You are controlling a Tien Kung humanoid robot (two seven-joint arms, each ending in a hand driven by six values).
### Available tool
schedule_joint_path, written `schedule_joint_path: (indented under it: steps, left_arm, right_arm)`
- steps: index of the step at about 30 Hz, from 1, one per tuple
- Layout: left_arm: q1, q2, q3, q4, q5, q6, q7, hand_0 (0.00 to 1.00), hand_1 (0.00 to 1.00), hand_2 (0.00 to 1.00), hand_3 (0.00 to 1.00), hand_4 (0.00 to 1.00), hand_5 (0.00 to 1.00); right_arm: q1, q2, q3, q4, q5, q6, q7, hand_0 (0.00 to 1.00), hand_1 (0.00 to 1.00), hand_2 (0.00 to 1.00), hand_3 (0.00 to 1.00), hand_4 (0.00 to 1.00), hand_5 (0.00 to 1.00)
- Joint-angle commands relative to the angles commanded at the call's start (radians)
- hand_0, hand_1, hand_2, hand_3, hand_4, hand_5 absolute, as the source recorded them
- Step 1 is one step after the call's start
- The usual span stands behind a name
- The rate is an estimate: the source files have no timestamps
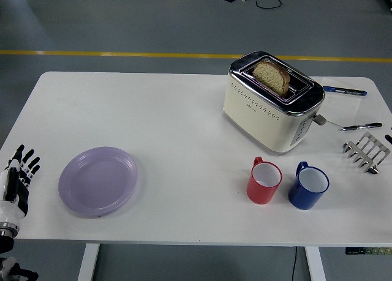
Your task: Push plate across desktop,pick up the break from the machine,place the break in the plate
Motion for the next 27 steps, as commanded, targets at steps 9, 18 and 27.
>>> schedule_joint_path:
  steps: [9, 18, 27]
  left_arm:
    - [0.000, 0.010, 0.021, 0.023, -0.014, -0.022, 0.008, 0.903, 0.916, 0.973, 0.998, 0.466, 0.998]
    - [-0.002, 0.008, 0.036, 0.042, -0.015, -0.044, 0.011, 0.902, 0.910, 0.968, 0.998, 0.467, 0.998]
    - [-0.013, 0.009, 0.050, 0.061, -0.016, -0.065, 0.017, 0.890, 0.894, 0.952, 0.998, 0.467, 0.998]
  right_arm:
    - [0.001, 0.002, 0.000, 0.000, -0.005, 0.003, 0.000, 0.694, 0.663, 0.675, 0.671, 0.511, 0.572]
    - [0.002, 0.004, 0.000, -0.001, -0.007, 0.007, 0.000, 0.695, 0.663, 0.674, 0.670, 0.511, 0.572]
    - [0.004, 0.007, -0.003, -0.003, -0.005, 0.006, 0.001, 0.694, 0.660, 0.673, 0.669, 0.511, 0.572]
